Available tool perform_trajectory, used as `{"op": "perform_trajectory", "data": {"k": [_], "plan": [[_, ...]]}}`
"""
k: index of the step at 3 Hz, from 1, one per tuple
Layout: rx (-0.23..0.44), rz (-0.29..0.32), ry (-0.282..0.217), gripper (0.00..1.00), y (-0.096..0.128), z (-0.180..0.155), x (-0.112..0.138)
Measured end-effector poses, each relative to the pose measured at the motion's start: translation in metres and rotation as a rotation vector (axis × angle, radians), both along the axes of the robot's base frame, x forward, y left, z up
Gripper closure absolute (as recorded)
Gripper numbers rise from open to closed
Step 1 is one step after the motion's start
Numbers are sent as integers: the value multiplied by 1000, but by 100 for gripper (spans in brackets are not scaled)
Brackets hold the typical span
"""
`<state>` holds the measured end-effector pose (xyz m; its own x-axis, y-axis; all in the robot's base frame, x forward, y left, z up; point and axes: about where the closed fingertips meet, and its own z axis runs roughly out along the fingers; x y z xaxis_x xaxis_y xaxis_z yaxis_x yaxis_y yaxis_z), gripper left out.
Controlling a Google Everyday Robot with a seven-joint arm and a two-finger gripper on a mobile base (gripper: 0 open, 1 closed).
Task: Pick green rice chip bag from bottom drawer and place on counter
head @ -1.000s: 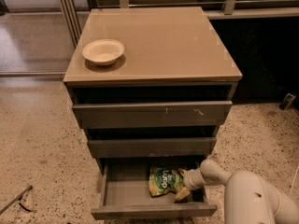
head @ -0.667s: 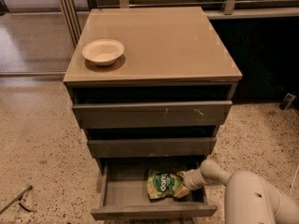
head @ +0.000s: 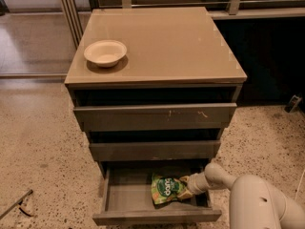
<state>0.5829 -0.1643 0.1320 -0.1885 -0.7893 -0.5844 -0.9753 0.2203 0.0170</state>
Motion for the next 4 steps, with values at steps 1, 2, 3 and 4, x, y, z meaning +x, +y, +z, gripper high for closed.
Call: {"op": "perform_trajectory", "data": {"k": [1,2,3,4], "plan": [[1,38,17,100,7,15,-2],[15,65,33,100,14,41,-5],[20,75,37,100,14,76,-10],[14,64,14,100,8,121,-13]]}}
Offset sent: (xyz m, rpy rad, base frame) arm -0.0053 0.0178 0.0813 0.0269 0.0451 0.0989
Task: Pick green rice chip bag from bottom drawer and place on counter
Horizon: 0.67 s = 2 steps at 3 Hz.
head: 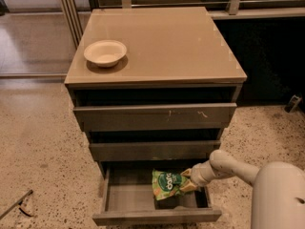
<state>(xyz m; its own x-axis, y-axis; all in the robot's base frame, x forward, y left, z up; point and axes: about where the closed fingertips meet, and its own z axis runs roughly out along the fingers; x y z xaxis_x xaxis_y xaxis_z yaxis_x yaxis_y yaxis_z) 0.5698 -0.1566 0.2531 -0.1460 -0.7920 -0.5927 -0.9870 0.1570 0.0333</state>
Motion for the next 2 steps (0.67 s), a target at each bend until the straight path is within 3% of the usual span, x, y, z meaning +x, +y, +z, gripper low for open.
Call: {"op": "perform_trajectory", "data": {"k": [1,2], "plan": [[-10,-7,-71,100,-8,78,-2],[-9,-7,-69,100,-7,77,-3]]}}
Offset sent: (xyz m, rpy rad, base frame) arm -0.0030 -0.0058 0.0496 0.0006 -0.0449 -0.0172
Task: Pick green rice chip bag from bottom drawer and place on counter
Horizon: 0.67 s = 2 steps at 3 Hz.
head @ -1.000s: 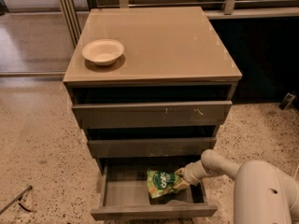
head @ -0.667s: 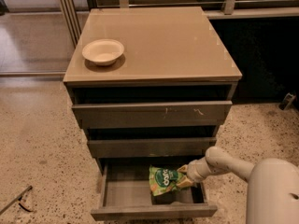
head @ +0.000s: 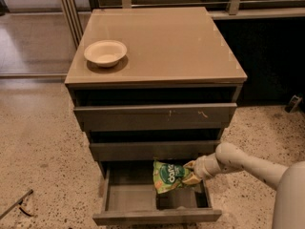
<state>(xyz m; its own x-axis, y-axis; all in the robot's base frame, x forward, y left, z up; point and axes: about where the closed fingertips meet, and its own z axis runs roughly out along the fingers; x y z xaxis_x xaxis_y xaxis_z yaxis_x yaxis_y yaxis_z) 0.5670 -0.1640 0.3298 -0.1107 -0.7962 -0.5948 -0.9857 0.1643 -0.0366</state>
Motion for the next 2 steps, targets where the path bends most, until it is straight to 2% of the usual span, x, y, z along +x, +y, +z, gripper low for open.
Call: {"op": "perform_trajectory", "data": {"k": [1,2], "plan": [[48,14,9,100,2,18,-3],[72,23,-2,100,8,66,-11]]}}
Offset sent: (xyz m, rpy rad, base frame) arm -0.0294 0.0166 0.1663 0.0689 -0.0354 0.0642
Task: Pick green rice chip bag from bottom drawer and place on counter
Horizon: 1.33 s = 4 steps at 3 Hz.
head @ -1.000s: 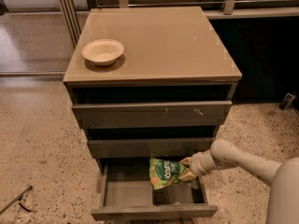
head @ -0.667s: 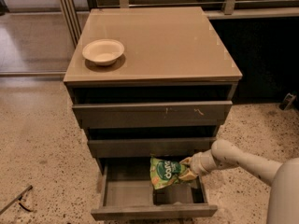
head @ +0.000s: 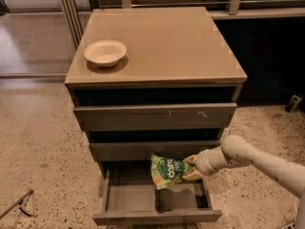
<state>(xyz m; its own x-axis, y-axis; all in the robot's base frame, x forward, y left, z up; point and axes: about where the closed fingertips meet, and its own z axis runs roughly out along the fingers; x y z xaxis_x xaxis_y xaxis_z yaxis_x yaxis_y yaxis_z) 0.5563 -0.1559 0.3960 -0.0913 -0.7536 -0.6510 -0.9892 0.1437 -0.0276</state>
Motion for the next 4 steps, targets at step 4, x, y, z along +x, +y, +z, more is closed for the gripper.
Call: {"op": "perform_trajectory", "data": {"k": [4], "plan": [[-103,0,-76,100,41,161,-61]]}}
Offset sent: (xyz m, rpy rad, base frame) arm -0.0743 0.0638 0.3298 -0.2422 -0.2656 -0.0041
